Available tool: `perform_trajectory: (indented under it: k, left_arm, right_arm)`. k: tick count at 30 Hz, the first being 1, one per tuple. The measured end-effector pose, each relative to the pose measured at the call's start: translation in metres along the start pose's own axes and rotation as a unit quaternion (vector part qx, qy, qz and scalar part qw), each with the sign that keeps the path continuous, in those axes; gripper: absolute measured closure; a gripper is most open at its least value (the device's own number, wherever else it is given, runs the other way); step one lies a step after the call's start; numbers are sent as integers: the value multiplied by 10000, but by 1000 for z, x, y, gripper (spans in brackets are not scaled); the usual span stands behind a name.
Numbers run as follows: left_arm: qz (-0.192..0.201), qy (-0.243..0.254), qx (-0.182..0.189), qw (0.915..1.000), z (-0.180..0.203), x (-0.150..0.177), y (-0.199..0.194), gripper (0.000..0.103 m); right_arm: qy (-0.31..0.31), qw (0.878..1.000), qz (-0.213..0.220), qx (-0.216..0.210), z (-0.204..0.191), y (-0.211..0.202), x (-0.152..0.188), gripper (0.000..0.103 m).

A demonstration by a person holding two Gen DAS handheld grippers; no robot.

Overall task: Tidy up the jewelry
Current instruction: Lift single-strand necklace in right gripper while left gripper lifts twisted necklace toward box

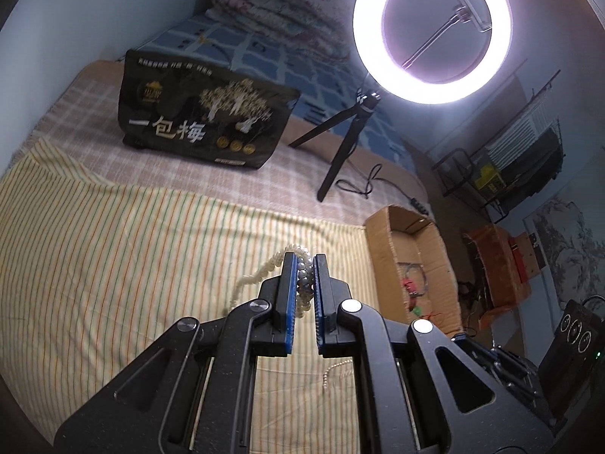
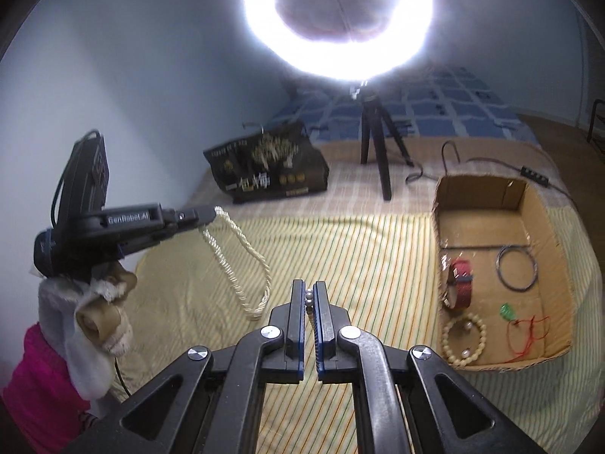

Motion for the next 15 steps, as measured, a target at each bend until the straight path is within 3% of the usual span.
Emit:
perform_trajectory:
  k: [15]
  left_arm:
    - [117, 255, 404, 9988, 51, -10, 4, 97]
  right_arm:
    - [299, 9948, 965, 150, 43, -66, -49, 102]
Point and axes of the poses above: each gripper's, at about its wrist camera, not at the fingertips, and y roughly the way its jaws point, z to its right, x to its underside, the point moved 2 cm from there along y, roughly the way its jaws point, and after that the axes turned 13 degrees about z, right-handed, at the moved point
